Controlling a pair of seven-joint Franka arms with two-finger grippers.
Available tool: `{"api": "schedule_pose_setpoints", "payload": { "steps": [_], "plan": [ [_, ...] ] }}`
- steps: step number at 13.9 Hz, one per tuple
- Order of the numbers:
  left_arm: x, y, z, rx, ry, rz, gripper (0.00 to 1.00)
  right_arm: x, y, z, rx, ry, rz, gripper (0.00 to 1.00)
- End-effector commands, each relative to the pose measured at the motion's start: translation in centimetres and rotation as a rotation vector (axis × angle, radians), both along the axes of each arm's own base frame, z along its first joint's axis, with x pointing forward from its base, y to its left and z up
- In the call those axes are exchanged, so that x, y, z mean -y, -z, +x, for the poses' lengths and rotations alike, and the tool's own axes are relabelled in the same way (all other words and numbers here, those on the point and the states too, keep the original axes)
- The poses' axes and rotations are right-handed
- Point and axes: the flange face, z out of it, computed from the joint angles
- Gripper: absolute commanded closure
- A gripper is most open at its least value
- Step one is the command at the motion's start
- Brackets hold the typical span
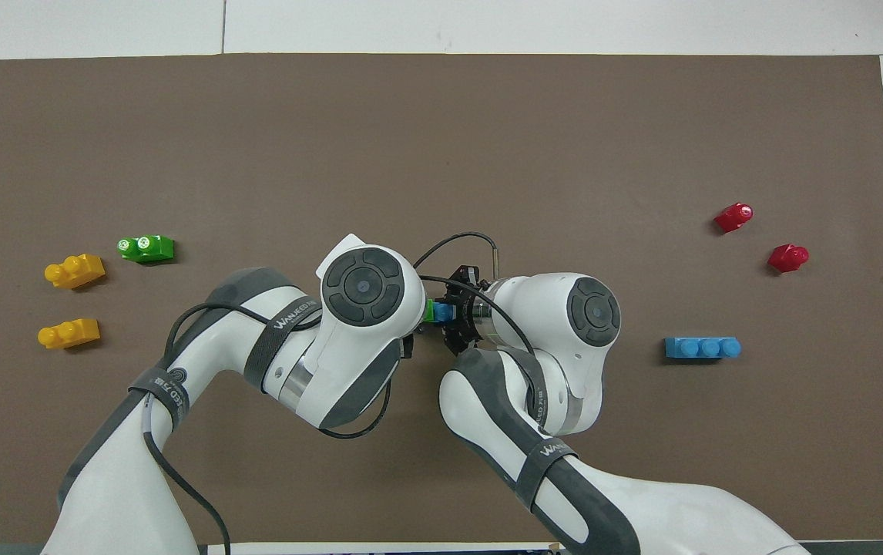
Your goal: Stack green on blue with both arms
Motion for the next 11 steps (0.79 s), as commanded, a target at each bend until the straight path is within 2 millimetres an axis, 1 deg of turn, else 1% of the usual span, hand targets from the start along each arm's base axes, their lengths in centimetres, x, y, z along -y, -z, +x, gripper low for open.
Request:
{"api": "schedule_pose_setpoints", "payload": {
  "steps": [1, 2, 5, 8, 9, 10, 11],
  "plan": [
    [-0.7, 1.9, -0.5, 0.001, 0.027, 0.017, 0.70, 0.5, 0.8, -0.1, 0.011, 0.008, 0.004, 1.00],
    [-0.7, 1.7, -0.4, 0.001, 0.048, 0.018, 0.01, 0.5, 0.8, -0.1, 0.011, 0.008, 0.004, 1.00],
    [-1.0, 0.4, -0.3, 0.007, 0.053, 0.020, 0.00, 0.5, 0.8, -0.1, 0.010, 0.010, 0.004, 1.00],
    [-2.2, -2.2, 0.4, 0.024, 0.036, 0.018, 0.00, 0.8, 0.8, 0.2, 0.007, 0.020, 0.005, 0.99],
    [-2.8, -3.4, 0.9, 0.033, 0.061, 0.017, 0.00, 0.7, 0.7, 0.3, 0.009, 0.018, 0.007, 0.74],
    [-3.6, -4.4, 1.2, 0.032, 0.104, 0.024, 0.00, 0.6, 0.7, 0.3, 0.007, 0.017, 0.008, 0.44],
    [-4.5, -5.6, 1.3, 0.031, 0.161, 0.034, 0.00, 0.5, 0.5, 0.4, 0.003, 0.018, 0.011, 0.20]
  ]
}}
